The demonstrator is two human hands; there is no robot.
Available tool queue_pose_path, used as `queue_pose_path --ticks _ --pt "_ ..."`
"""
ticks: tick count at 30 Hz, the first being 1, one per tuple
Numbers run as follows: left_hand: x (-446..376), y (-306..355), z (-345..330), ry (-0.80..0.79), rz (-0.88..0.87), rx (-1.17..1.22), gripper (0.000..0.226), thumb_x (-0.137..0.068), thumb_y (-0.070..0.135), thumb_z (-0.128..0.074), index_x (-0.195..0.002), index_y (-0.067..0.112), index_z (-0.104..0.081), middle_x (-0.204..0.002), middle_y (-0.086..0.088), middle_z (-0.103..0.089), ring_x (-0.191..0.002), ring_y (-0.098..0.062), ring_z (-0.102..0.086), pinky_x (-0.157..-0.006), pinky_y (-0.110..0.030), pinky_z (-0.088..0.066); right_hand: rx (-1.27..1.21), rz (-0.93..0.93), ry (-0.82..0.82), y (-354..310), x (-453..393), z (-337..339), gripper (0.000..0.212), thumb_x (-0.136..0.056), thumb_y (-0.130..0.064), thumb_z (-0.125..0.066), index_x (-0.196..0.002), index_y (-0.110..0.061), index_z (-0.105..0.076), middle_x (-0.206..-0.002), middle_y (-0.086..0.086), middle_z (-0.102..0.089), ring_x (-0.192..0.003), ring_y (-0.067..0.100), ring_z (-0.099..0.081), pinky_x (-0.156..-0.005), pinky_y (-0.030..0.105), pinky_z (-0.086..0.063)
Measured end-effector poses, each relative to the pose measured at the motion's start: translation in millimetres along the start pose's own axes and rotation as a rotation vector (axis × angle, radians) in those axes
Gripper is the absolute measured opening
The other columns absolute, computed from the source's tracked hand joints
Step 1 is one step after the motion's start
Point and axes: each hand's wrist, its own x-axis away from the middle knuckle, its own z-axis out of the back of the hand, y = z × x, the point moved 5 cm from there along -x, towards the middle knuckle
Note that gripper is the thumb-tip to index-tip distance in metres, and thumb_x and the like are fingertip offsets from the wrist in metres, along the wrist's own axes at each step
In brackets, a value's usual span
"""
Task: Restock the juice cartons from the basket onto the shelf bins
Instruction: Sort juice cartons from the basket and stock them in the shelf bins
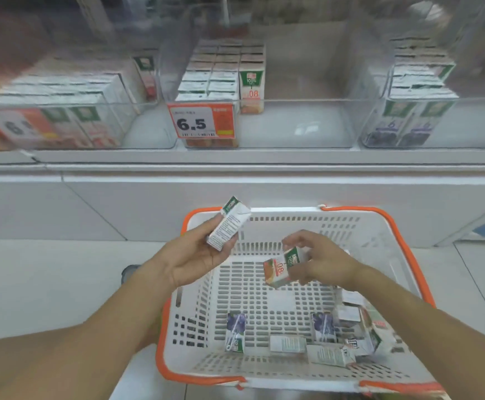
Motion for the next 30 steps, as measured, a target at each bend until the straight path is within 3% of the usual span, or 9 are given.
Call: queue_pose_path --ticks 3,6,11,15,17,20,24,27,30 --pt "32 26 -25 -0.114 -0.073 -0.083 0.061 -0.043 0.016 -0.1 -0.098 0.002 -0.077 -0.1 -0.015 -0.068 -0.082 -0.021 -0.066 -0.066 -0.028 -0.06 -0.137 0.115 0.028 -55 18 17 0.065 -0.076 0.011 -0.073 -0.124 -0.03 -0.058 -0.123 0.0 -0.055 -0.087 0.027 -0.067 -0.069 0.038 -0.06" --pt "65 58 -50 -0.158 -0.11 -0.336 0.066 -0.025 0.015 -0.102 -0.085 0.001 -0.078 -0.085 -0.016 -0.071 -0.074 -0.024 -0.071 -0.065 -0.033 -0.061 -0.248 0.247 0.079 -101 34 36 0.076 -0.065 0.014 -0.076 -0.124 -0.032 -0.061 -0.128 0.003 -0.056 -0.092 0.029 -0.064 -0.073 0.036 -0.057" --pt "103 118 -84 -0.2 -0.271 -0.778 0.07 -0.035 0.032 -0.1 -0.093 0.0 -0.076 -0.085 -0.02 -0.069 -0.074 -0.024 -0.07 -0.067 -0.031 -0.06 -0.456 0.457 0.1 -178 54 58 0.04 -0.066 0.02 -0.074 -0.097 -0.005 -0.069 -0.1 0.008 -0.07 -0.068 0.019 -0.066 -0.066 0.027 -0.053" --pt "101 141 -102 -0.141 -0.429 -0.749 0.039 -0.069 0.021 -0.084 -0.091 -0.009 -0.07 -0.069 -0.016 -0.065 -0.062 -0.02 -0.063 -0.071 -0.034 -0.062 -0.367 0.646 0.333 -233 58 81 0.034 -0.059 -0.002 -0.082 -0.09 -0.01 -0.07 -0.095 0.006 -0.075 -0.081 0.019 -0.071 -0.076 0.03 -0.056" --pt "92 148 -115 -0.102 -0.499 -0.679 0.029 -0.067 0.017 -0.075 -0.084 -0.006 -0.068 -0.062 -0.013 -0.06 -0.059 -0.019 -0.06 -0.07 -0.033 -0.062 -0.222 0.696 0.47 -259 49 96 0.032 -0.064 -0.003 -0.086 -0.091 -0.014 -0.072 -0.1 0.009 -0.076 -0.089 0.023 -0.07 -0.085 0.036 -0.058" --pt "75 156 -130 -0.102 -0.554 -0.526 0.033 -0.063 0.022 -0.077 -0.08 -0.002 -0.062 -0.055 -0.008 -0.057 -0.062 -0.02 -0.061 -0.065 -0.032 -0.061 -0.111 0.667 0.575 -286 18 112 0.028 -0.07 -0.004 -0.086 -0.093 -0.016 -0.073 -0.091 0.013 -0.074 -0.08 0.022 -0.062 -0.081 0.039 -0.055" --pt "58 160 -127 -0.081 -0.601 -0.458 0.035 -0.064 0.026 -0.08 -0.083 -0.002 -0.07 -0.067 -0.011 -0.06 -0.069 -0.023 -0.056 -0.069 -0.031 -0.057 0.12 0.496 0.636 -302 -43 118 0.025 -0.069 -0.006 -0.087 -0.085 -0.019 -0.073 -0.072 -0.008 -0.067 -0.066 0.011 -0.061 -0.062 0.025 -0.049" --pt "53 164 -119 -0.025 -0.63 -0.422 0.017 -0.08 0.018 -0.076 -0.066 0.009 -0.076 -0.057 -0.008 -0.054 -0.065 -0.024 -0.05 -0.074 -0.034 -0.054 0.34 0.354 0.642 -297 -80 110 0.028 -0.065 -0.007 -0.09 -0.076 -0.025 -0.071 -0.083 -0.001 -0.072 -0.074 0.013 -0.067 -0.068 0.026 -0.053" --pt "45 164 -115 0.021 -0.65 -0.452 0.04 -0.085 0.015 -0.073 -0.045 0.015 -0.067 -0.048 -0.002 -0.05 -0.054 -0.018 -0.047 -0.077 -0.035 -0.052 0.363 0.244 0.687 -284 -100 103 0.031 -0.063 -0.007 -0.091 -0.07 -0.027 -0.069 -0.088 -0.001 -0.073 -0.085 0.016 -0.071 -0.083 0.033 -0.058"
